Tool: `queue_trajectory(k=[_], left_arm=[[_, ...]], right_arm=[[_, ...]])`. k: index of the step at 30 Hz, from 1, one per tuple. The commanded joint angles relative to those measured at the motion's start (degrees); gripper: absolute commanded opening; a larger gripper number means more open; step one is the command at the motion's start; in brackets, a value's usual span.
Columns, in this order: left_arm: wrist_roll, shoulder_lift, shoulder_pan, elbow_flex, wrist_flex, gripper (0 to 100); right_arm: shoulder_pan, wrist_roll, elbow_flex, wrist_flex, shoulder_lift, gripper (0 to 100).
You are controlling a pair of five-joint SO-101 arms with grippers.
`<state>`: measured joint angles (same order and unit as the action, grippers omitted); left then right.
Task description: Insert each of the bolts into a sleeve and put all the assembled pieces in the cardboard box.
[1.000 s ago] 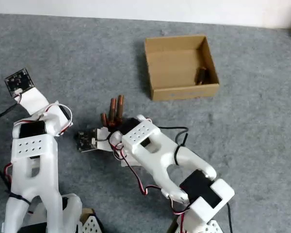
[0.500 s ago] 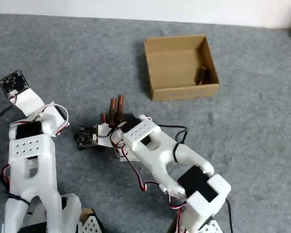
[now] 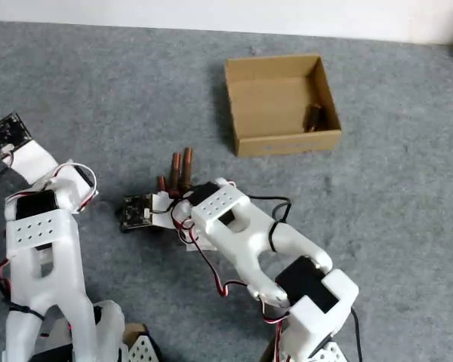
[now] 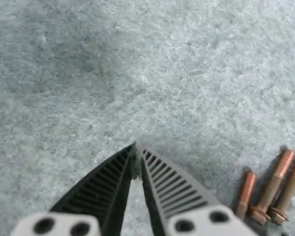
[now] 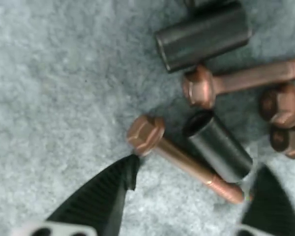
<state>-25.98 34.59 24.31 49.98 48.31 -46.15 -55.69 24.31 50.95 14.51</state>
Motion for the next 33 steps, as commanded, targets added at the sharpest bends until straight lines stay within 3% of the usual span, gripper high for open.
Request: queue_trajectory(k=[1, 15, 20, 29, 33], left_arm=[[0.09, 1.71, 0.84, -0.57, -1.23, 1], [0.09, 1.71, 0.75, -0.57, -1.32, 1], [0.09, 1.71, 0.75, -0.57, -1.32, 1], [0.09, 1.71, 0.75, -0.57, -1.32, 1], [0.09, 1.71, 0.75, -0.57, -1.32, 1]], right_arm=[[0.75, -0.62, 0.66, -1.19, 1.8, 11.7], [0.48, -0.7, 0.31, 6.02, 1.8, 10.4], [0.48, -0.62, 0.31, 6.02, 1.8, 0.9], [0.66, -0.26, 0.31, 6.11, 1.36, 0.7], [0.66, -0.09, 0.22, 10.68, -1.36, 0.7]])
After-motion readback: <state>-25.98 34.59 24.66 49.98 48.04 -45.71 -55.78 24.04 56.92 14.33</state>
